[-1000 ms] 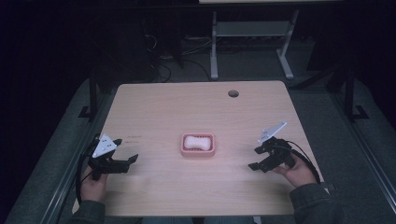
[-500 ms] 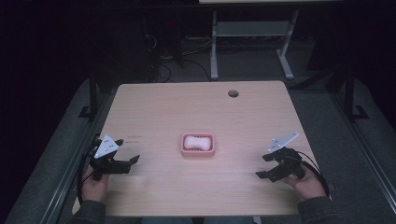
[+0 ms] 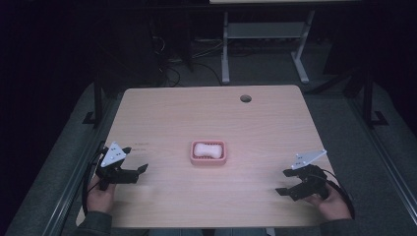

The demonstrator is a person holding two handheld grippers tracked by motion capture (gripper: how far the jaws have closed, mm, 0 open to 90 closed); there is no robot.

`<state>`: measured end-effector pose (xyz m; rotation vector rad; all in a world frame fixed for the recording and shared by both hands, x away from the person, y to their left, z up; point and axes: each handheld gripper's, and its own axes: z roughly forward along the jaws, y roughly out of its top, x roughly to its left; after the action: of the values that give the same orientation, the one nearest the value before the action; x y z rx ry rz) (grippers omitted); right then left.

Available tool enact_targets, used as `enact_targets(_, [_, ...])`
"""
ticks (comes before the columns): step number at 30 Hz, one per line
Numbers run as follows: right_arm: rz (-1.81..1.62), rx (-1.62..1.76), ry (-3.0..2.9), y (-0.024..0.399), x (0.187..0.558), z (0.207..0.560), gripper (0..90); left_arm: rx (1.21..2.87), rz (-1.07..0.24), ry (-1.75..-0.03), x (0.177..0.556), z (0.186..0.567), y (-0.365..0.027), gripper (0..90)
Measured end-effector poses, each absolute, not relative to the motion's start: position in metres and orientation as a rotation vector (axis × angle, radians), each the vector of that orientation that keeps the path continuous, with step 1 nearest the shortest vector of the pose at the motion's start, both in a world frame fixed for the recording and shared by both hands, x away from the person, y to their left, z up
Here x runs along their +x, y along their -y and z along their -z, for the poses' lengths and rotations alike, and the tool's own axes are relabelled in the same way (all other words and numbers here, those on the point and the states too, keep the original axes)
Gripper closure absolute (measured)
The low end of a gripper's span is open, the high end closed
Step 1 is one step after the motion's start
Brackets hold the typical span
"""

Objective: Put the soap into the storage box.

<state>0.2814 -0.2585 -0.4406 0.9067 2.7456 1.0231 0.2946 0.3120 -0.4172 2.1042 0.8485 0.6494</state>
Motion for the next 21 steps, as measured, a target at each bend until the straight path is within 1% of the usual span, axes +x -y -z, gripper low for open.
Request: enact_targets(21, [-1.074, 0.94, -2.674, 0.274, 0.251, 0.449, 21.5, 2.109, -0.639, -0.843, 0.296, 0.418, -0.309, 14.5])
